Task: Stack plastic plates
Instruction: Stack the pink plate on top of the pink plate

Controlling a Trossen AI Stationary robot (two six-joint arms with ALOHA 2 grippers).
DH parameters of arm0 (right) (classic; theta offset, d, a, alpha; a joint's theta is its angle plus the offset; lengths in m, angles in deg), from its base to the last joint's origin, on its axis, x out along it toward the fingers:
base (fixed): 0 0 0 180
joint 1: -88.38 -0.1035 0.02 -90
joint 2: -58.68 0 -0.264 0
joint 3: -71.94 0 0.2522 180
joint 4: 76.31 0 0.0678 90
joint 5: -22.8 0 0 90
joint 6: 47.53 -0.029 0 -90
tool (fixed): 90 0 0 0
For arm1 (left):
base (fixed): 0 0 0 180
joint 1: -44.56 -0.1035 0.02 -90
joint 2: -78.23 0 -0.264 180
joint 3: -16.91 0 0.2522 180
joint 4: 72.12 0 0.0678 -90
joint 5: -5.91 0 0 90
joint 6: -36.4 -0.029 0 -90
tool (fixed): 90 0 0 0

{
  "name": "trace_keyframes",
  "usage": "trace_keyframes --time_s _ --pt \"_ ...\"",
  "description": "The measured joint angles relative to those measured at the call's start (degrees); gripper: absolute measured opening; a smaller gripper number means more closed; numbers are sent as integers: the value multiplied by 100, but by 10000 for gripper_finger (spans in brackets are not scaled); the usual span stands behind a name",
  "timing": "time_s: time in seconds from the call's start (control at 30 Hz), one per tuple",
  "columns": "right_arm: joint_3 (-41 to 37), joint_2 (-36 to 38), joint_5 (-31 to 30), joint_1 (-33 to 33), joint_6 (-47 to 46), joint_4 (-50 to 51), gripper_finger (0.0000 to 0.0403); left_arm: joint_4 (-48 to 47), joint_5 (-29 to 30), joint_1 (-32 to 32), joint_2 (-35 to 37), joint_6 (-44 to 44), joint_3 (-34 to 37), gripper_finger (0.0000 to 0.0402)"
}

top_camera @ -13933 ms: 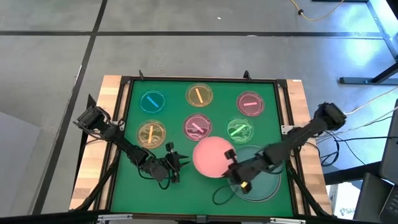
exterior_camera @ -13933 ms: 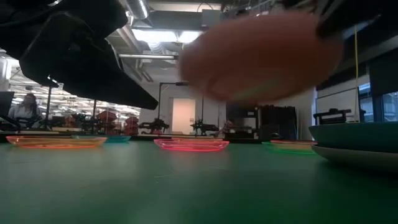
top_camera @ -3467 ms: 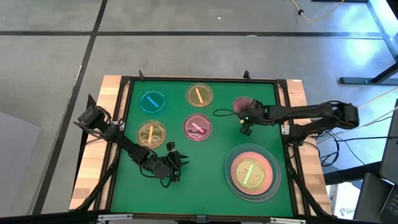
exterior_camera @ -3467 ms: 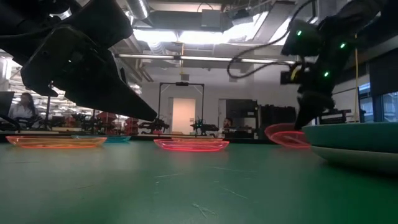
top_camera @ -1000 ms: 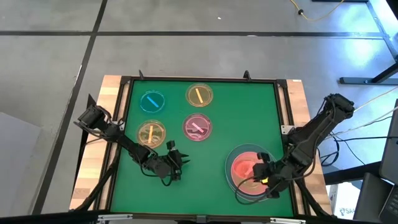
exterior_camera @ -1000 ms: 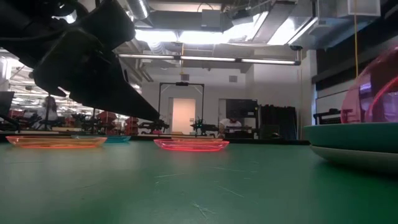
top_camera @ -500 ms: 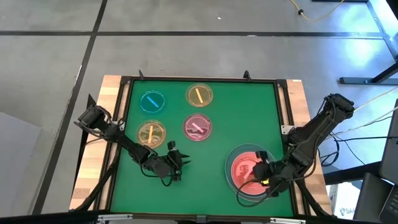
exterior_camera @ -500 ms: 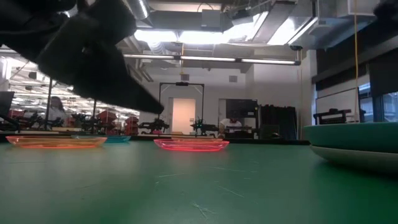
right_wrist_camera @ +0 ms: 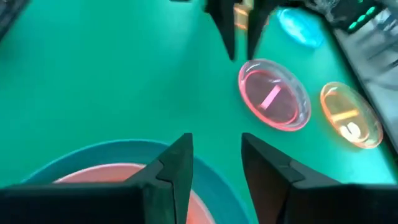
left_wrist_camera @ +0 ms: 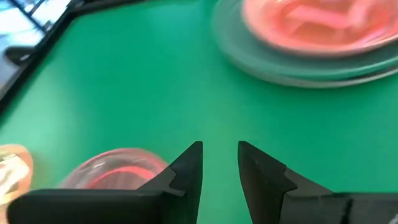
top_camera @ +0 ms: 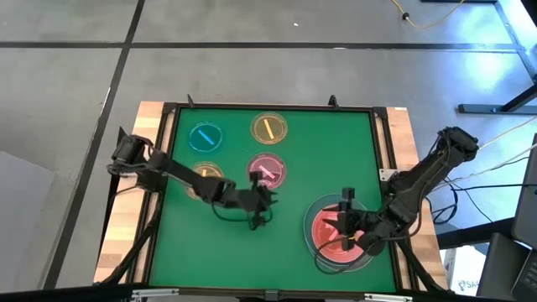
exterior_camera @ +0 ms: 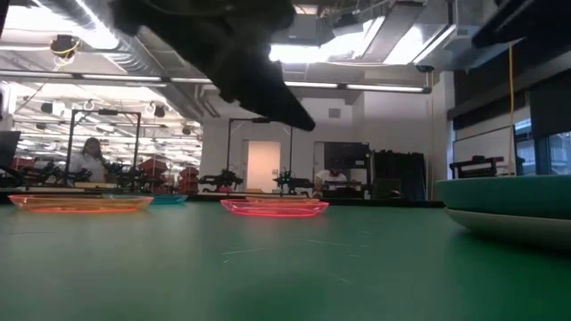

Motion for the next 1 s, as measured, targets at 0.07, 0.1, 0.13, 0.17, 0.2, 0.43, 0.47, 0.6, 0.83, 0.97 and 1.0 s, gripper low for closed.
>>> trace_keyframes --time_s 0.07,0.1,0.13,0.17,0.2,0.43,0.47,0.6,0.83,0.97,1.0 --pt "-45 0 -1 166 284 -132 129 -462 -36 -252 0 -84 -155 95" --pt "-46 0 5 245 420 -215 129 -607 -120 -376 0 -115 -177 95" --pt "-46 0 47 343 525 -278 129 -745 -265 -504 0 -127 -171 95" --pt "-46 0 113 462 605 -355 129 -793 -440 -621 0 -120 -125 95" --pt "-46 0 176 574 704 -451 129 -801 -618 -722 0 -52 -54 95" --pt "-52 0 618 1283 1001 -673 129 -743 -1181 -845 -97 497 463 95" --pt "-57 0 688 1353 1000 -666 129 -716 -1166 -828 -132 479 486 95" --pt "-63 0 756 1538 999 -658 129 -529 -1013 -805 -359 372 521 95" --pt "-66 0 758 1654 999 -664 129 -429 -115 -807 -623 23 523 95" --pt "-66 0 758 1644 1005 -658 129 -410 81 -818 -623 21 523 95" --pt "-66 0 758 1644 1005 -651 129 -397 102 -820 -623 21 523 95"
